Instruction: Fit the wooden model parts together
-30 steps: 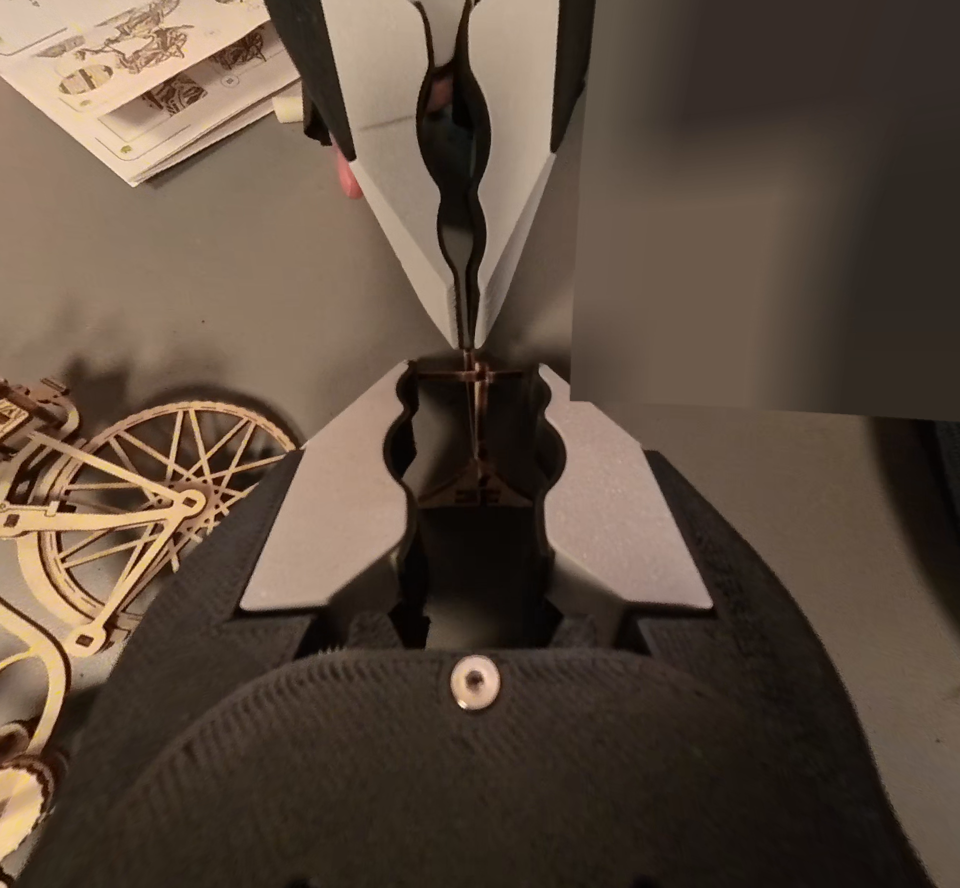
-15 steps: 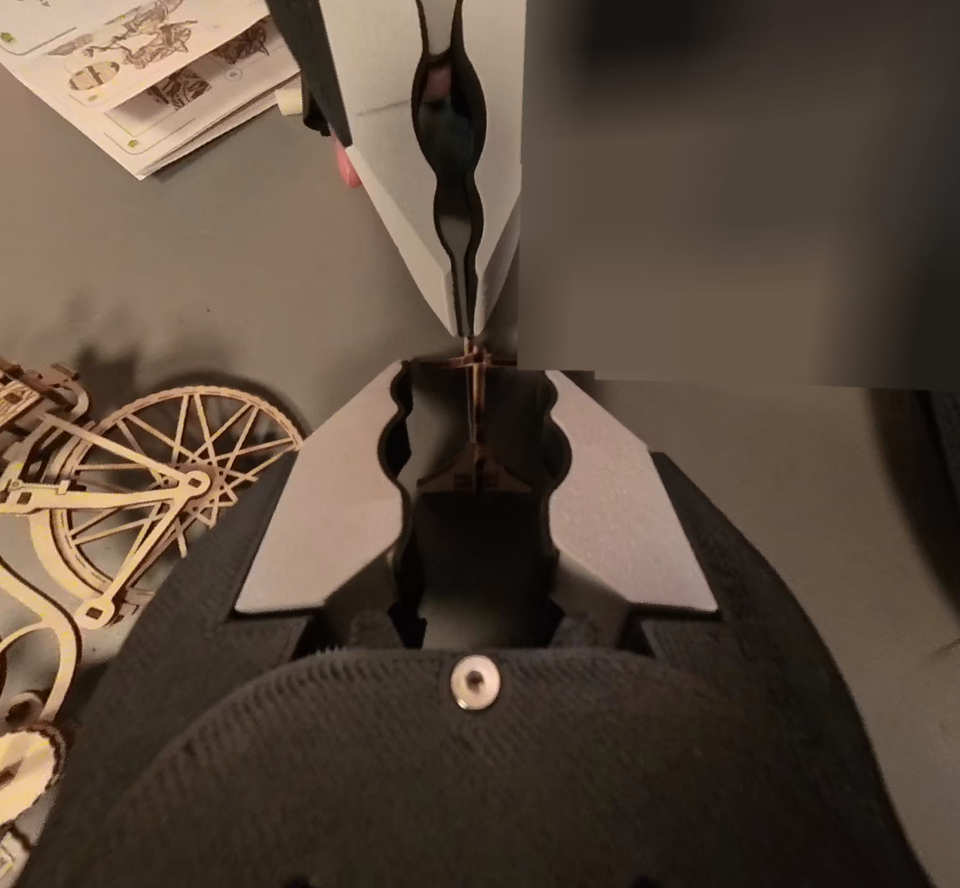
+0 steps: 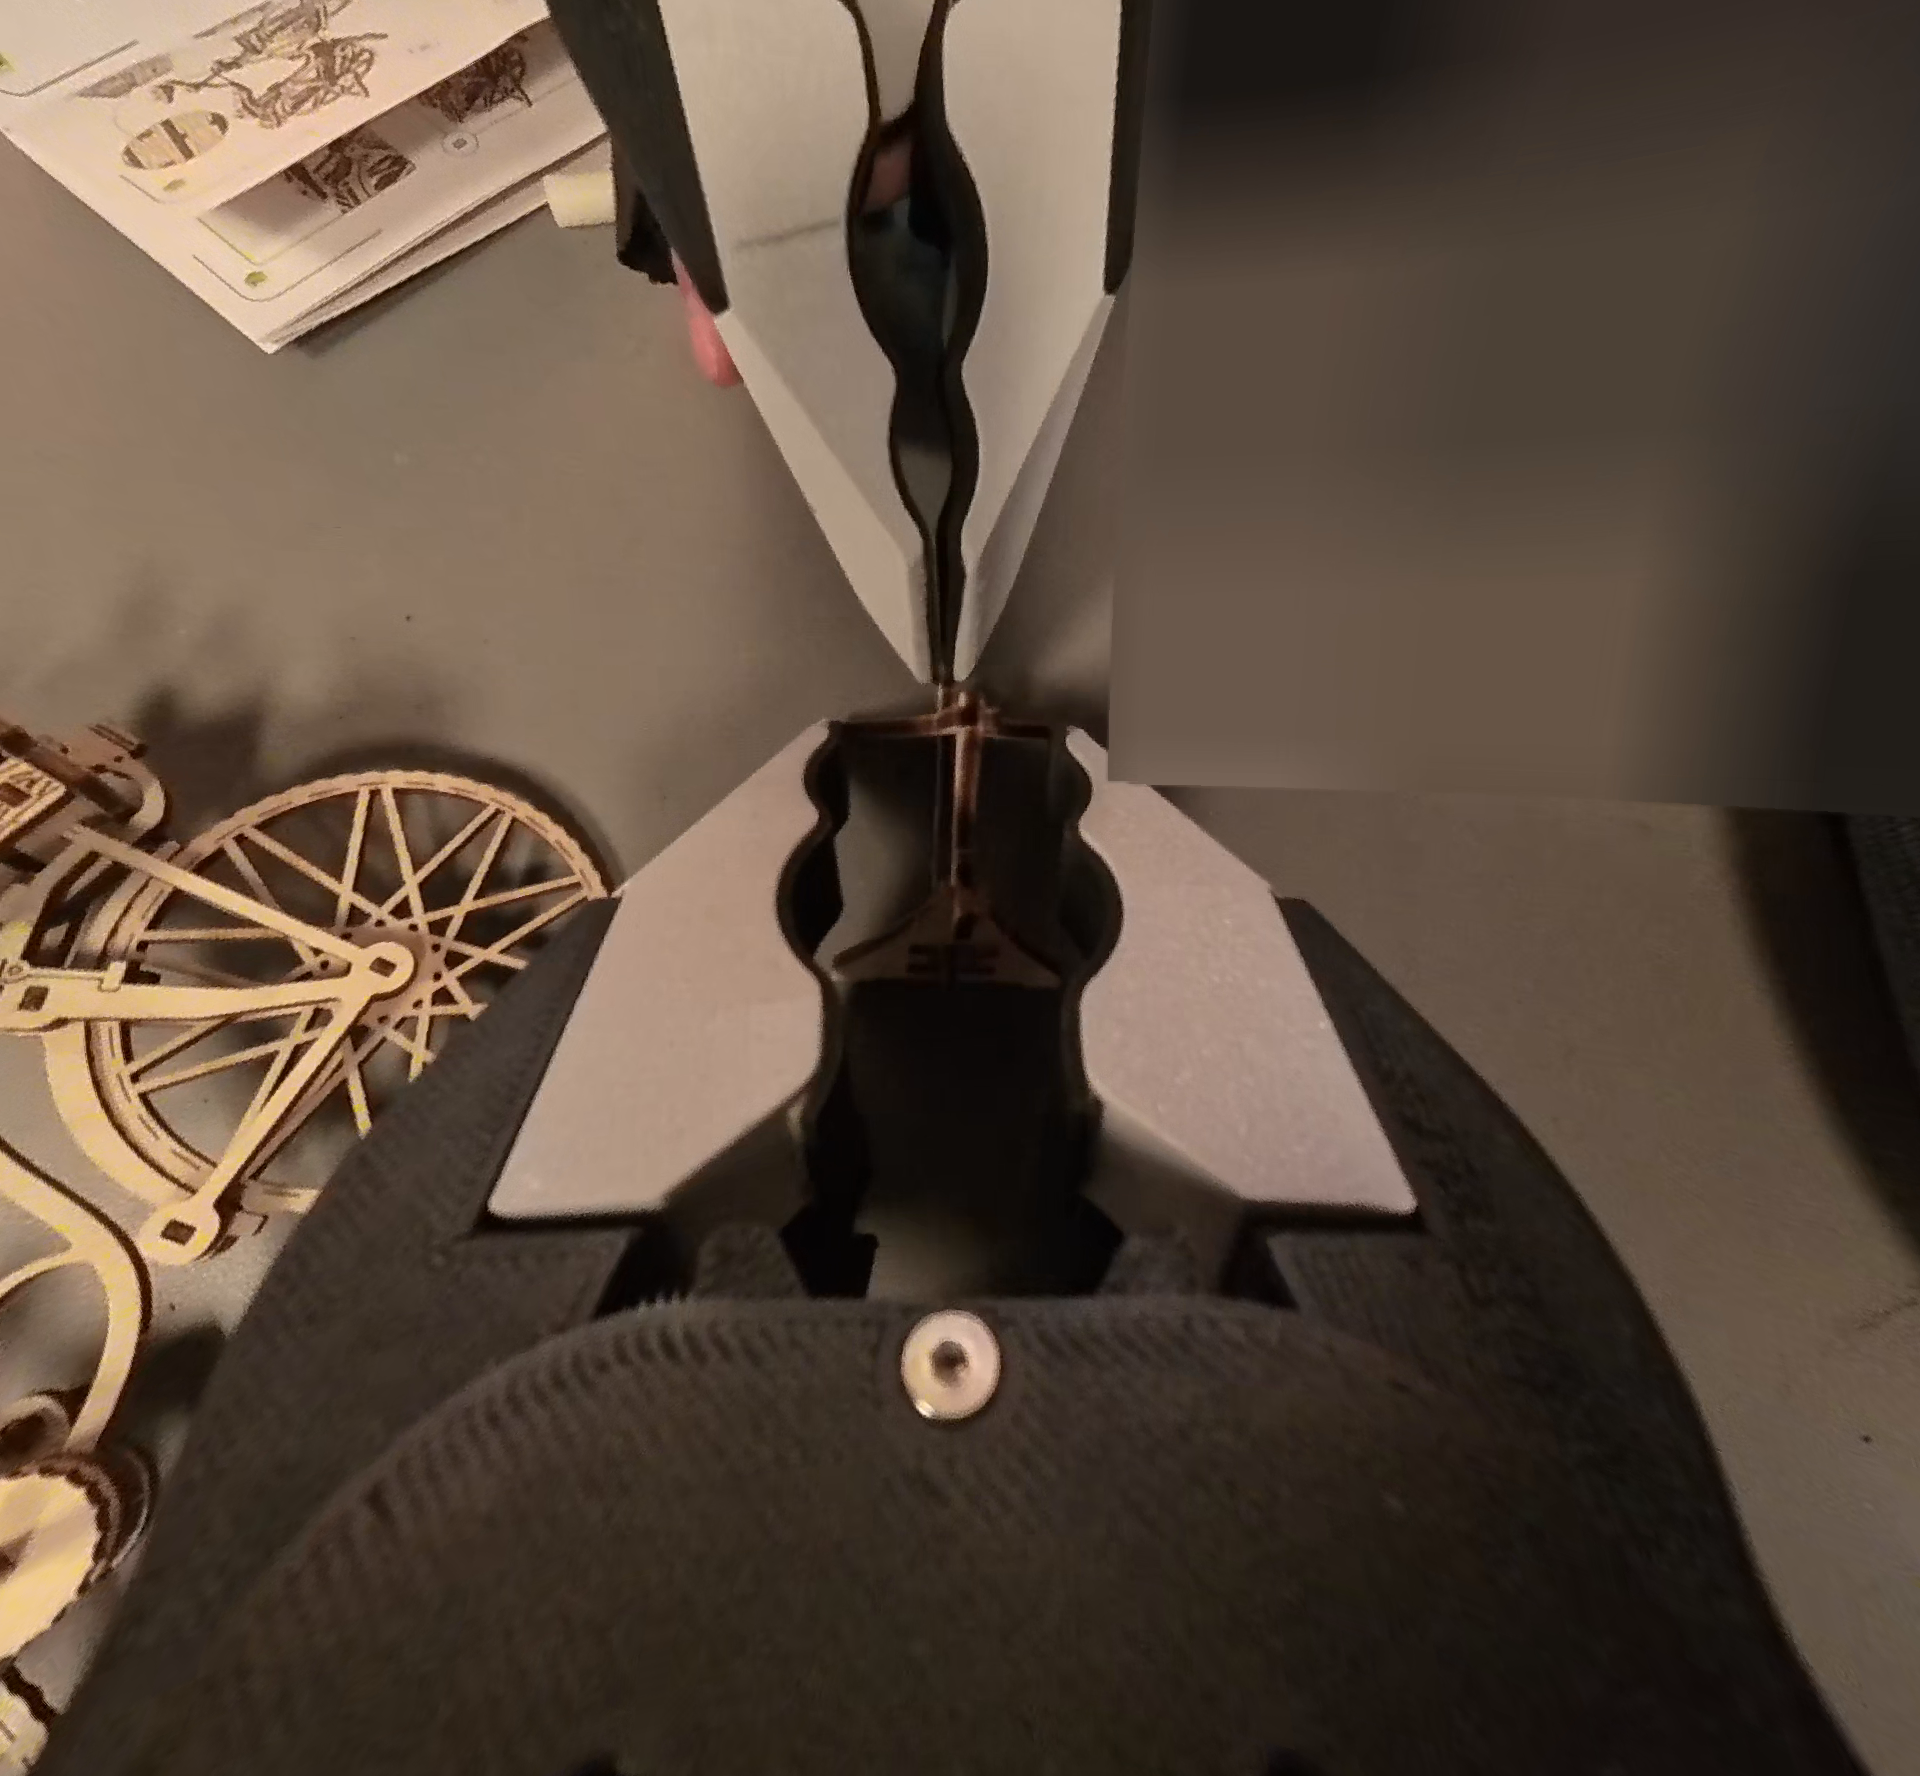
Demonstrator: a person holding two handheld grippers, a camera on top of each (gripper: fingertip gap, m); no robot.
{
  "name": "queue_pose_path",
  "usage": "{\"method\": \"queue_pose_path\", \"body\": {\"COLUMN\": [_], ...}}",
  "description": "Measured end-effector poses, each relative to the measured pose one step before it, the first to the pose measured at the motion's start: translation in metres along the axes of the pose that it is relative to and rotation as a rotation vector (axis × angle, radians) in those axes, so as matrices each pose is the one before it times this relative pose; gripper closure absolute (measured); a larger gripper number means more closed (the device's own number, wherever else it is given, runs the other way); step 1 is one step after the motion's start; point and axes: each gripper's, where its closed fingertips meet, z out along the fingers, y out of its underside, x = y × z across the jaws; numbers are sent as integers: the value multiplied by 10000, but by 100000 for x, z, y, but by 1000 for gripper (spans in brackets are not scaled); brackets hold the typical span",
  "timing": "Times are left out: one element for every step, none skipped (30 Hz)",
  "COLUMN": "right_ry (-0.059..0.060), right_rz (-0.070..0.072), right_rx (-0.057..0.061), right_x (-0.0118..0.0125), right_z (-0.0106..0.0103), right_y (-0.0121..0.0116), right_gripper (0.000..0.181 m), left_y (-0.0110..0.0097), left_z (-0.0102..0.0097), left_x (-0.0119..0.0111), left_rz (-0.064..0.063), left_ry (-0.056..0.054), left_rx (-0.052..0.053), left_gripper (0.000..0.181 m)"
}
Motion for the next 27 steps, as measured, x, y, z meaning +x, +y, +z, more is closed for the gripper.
{"method": "queue_pose_path", "body": {"right_ry": [-8,-22,-19,1,7,6,-1,-18,-18,-20,-27,-33,-35,-24,-9,-8,3,13,2,-5,-2,-2,0,-6,-19,-16,-5], "right_rz": [-23,-27,-34,-34,-25,1,29,38,32,18,13,18,20,19,13,-2,-9,-8,-12,-16,-18,-17,-11,-2,2,-2,-8], "right_rx": [-8,0,-20,-37,-29,-1,22,26,20,15,14,13,10,2,-13,-25,-32,-16,19,21,-13,-31,-17,5,9,1,-7], "right_x": [-35,-65,-66,-43,-16,7,29,11,4,-2,-23,-18,-23,-11,-1,-7,-5,-1,-13,-34,-20,-20,-15,-7,-23,-21,-11], "right_z": [37,40,46,52,35,-1,-13,-30,-20,-15,-13,1,-8,-1,22,23,28,29,24,22,39,38,11,3,-7,6,9], "right_y": [-8,-30,-4,31,23,1,-21,-25,-27,-15,-15,-13,-17,-2,19,30,32,6,-47,-59,-5,37,20,-7,-15,7,0], "right_gripper": [181,181,181,181,181,181,181,181,181,181,181,180,179,178,177,177,177,177,178,179,179,179,180,180,180,180,180], "left_y": [2,-3,-2,-6,0,1,0,-3,1,0,5,0,1,8,0,0,0,1,1,-1,0,6,0,0,4,0,-5], "left_z": [-5,5,5,-7,0,0,0,5,-1,0,-6,0,0,6,0,0,0,-1,-1,0,0,11,0,0,-6,0,5], "left_x": [-1,-4,-5,-8,-5,0,1,6,-2,2,8,0,-2,-1,-1,-2,-1,-5,-2,1,-5,4,-1,-1,-9,0,-8], "left_rz": [-5,-1,3,0,-1,-2,0,1,1,-1,0,0,1,0,0,0,-1,1,1,-2,1,2,-1,-1,-2,-2,-2], "left_ry": [2,-9,-8,-7,-4,-1,1,-1,-1,1,1,0,-1,0,-1,-1,-2,-3,-1,0,-3,-1,-1,-1,-2,-1,-2], "left_rx": [1,0,-1,-1,0,-1,0,0,-1,0,0,0,-1,0,0,0,0,-1,-1,0,0,-1,0,0,0,0,0], "left_gripper": [143,143,143,143,143,143,143,143,143,143,143,143,144,144,144,144,144,144,144,143,143,143,143,143,143,143,144]}}
